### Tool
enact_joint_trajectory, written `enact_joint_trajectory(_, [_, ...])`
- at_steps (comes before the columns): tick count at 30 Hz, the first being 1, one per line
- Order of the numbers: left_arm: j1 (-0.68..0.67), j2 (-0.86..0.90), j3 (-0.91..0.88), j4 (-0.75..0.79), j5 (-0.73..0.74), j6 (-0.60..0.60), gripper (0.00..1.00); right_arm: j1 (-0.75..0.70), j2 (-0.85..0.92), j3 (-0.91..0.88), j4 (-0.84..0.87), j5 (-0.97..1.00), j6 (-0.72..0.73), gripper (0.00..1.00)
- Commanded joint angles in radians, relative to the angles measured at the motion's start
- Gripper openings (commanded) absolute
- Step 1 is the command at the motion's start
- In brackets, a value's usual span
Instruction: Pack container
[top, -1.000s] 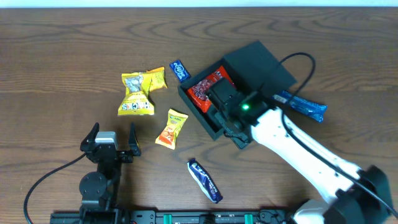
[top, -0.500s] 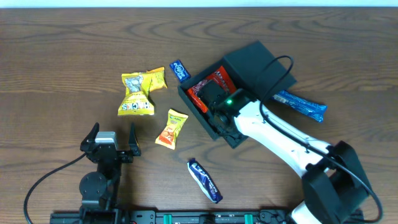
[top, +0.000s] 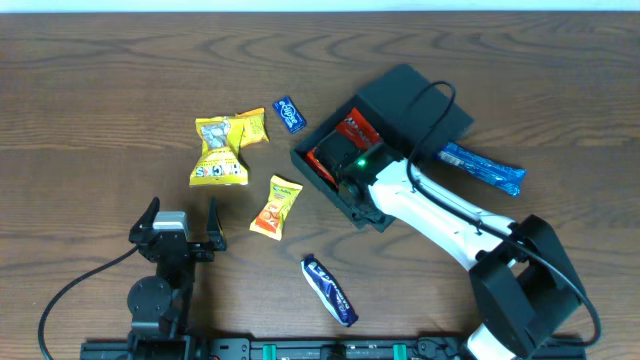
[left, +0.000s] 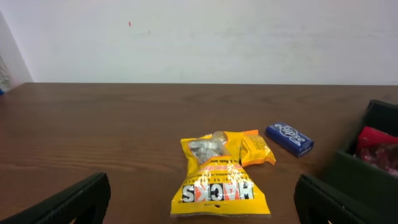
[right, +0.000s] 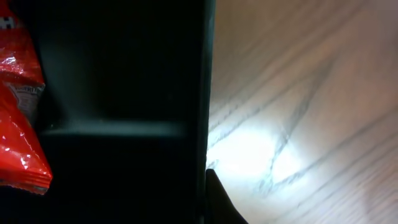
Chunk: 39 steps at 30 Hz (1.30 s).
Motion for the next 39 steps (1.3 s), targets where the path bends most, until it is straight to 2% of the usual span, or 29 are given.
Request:
enact_joint_trajectory(1, [0.006,-0.006,-0.013,-0.056,-0.008,-0.01,0.95,0.01,0.007,-0.005,-0.001,0.143,-0.201,0.01])
enact_joint_trajectory(4, [0.006,-0.006,-0.013,-0.056,-0.008,-0.01,0.95,0.01,0.007,-0.005,0.001,0.203,-0.351,0.01])
enact_joint_trajectory(10, [0.006,-0.006,-0.013,-0.056,-0.008,-0.01,0.95,-0.022,0.0,-0.005,0.044,0.222,-0.759,0.01])
enact_joint_trajectory(14, [0.006,-0.006,-0.013,-0.056,-0.008,-0.01,0.95,-0.087,-0.013,-0.005,0.049,0.219,-0.937,0.01])
enact_joint_trajectory(23, [0.006,-0.006,-0.013,-0.056,-0.008,-0.01,0.95,-0.19,-0.016,-0.005,0.061,0.22,-1.103,0.01])
enact_joint_trajectory(29, [0.006,-0.006,-0.013,-0.056,-0.008,-0.01,0.95,-0.239,-0.016,-0.005,0.059,0.219,-1.117,0.01])
enact_joint_trajectory(30, [0.006,-0.006,-0.013,-0.056,-0.008,-0.01,0.95,-0.24,-0.016,-0.005,0.058,0.219,-1.117,0.04])
enact_joint_trajectory(33, [0.006,-0.006,-0.013,-0.056,-0.008,-0.01,0.95,-0.238,-0.026,-0.005,0.043,0.219,-1.117,0.46])
enact_joint_trajectory(36, [0.006,-0.006,-0.013,-0.056,-0.008,-0.01,0.95,-0.23,-0.07,-0.005,0.043,0.22,-1.117,0.53])
enact_joint_trajectory(39, [0.006,-0.006,-0.013,-0.056,-0.008,-0.01,0.95,-0.216,-0.164,-0.002,0.023,0.224,-1.118,0.66])
